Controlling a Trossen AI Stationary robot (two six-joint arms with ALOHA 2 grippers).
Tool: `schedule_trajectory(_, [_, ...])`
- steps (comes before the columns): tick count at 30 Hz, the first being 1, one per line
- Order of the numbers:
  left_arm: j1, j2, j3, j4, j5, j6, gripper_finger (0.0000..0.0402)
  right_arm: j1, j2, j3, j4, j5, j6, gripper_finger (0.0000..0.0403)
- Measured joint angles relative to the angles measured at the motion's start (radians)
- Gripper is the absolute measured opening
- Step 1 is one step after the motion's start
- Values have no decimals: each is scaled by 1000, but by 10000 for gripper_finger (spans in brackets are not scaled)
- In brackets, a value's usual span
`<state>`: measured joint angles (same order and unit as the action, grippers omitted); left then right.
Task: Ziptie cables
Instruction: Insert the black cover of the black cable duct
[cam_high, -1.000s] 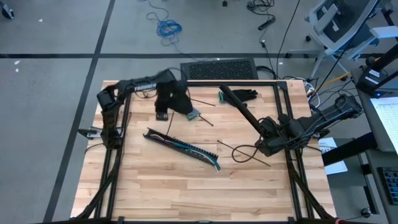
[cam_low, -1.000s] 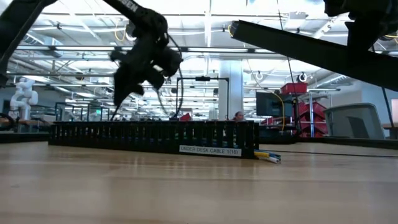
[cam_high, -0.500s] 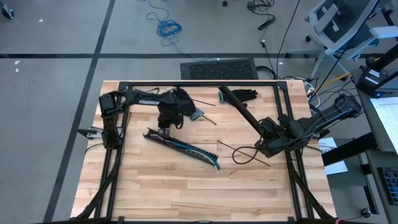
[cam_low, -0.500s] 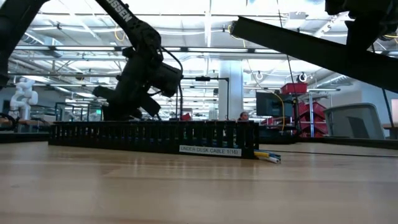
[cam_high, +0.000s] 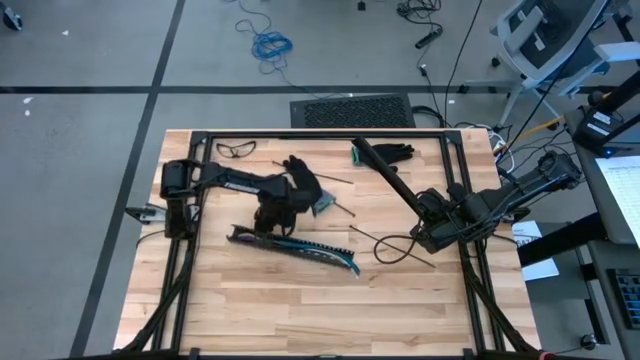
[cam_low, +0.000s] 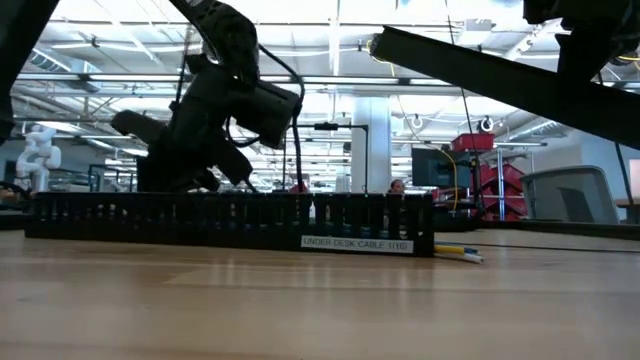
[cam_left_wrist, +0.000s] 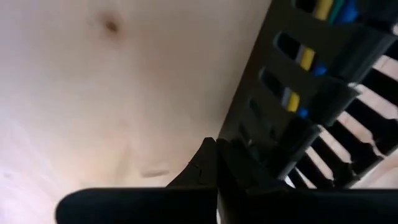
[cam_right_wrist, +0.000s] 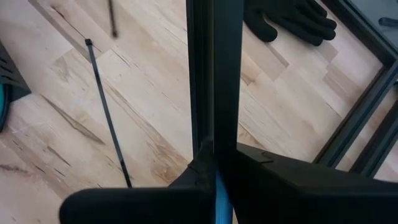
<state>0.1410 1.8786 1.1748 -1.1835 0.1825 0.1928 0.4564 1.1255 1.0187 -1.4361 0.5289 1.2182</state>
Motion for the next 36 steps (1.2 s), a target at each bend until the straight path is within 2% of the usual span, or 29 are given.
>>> schedule_trajectory(12, [-106, 0, 0, -1, 169, -196, 0, 0, 0, 0, -8, 0, -10, 8])
schedule_trajectory(21, [-155, 0, 0, -4, 203, -258, 0, 0, 0, 0, -11, 0, -10, 8])
schedule_trajectory(29, [-90, -36, 37, -61, -16, -187, 0, 0, 0, 0, -14, -1, -10, 8])
schedule_trajectory(33, [-24, -105, 86, -49, -83, -163, 0, -1, 0, 0, -14, -6, -10, 8])
schedule_trajectory(36, [23, -185, 129, 24, -123, -98, 0, -1, 0, 0, -13, -7, -16, 8])
